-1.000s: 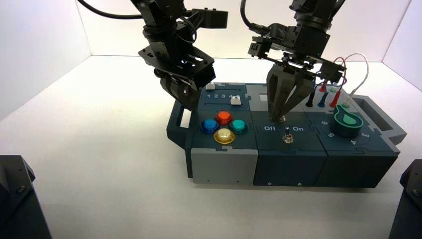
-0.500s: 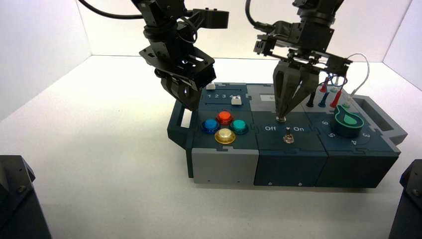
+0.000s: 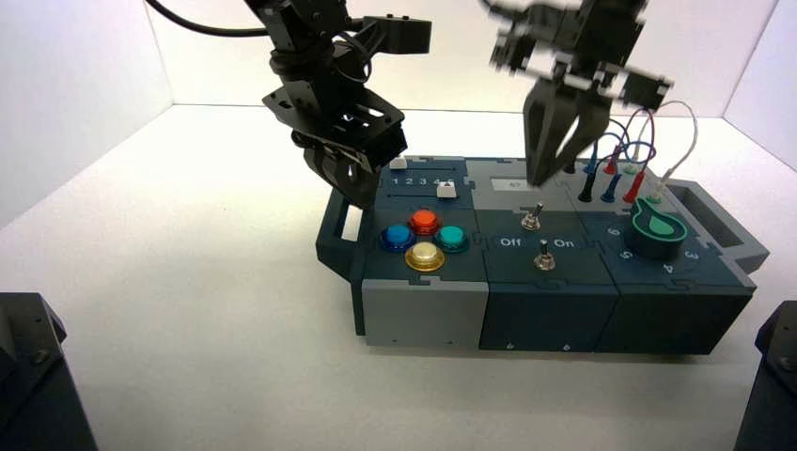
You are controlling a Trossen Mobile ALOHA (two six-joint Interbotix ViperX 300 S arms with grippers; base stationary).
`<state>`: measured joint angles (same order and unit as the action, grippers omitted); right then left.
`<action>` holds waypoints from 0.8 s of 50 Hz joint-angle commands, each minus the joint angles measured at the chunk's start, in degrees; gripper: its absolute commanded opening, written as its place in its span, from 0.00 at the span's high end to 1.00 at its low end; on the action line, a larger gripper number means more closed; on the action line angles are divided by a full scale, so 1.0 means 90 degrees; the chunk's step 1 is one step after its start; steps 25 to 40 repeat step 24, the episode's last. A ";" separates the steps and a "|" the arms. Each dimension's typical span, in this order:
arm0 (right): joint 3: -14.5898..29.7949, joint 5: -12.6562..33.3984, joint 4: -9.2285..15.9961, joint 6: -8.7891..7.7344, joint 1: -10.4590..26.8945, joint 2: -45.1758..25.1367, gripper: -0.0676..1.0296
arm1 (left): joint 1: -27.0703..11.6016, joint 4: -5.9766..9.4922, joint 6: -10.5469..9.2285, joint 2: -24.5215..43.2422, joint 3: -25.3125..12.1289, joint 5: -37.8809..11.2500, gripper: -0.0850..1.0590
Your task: Flip the top switch on with the right gripper.
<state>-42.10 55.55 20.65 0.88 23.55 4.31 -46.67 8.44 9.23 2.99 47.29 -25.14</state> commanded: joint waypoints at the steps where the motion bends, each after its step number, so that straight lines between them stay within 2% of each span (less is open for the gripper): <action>1: 0.0186 -0.0059 0.0020 -0.0098 0.0146 0.0625 0.96 | -0.0020 0.0000 0.0010 -0.0117 0.0293 0.0195 0.95; 10: 0.0244 -0.0166 -0.0029 -0.0244 0.0244 0.1348 0.96 | -0.0020 0.0010 -0.0078 -0.0547 0.0566 0.0596 0.95; 21: 0.0283 -0.0244 -0.0049 -0.0361 0.0264 0.1777 0.96 | -0.0020 0.0010 -0.0117 -0.0566 0.0498 0.0645 0.95; 40: 0.0293 -0.0283 -0.0049 -0.0361 0.0264 0.1846 0.96 | -0.0020 -0.0010 -0.0098 -0.0547 0.0459 0.0654 0.95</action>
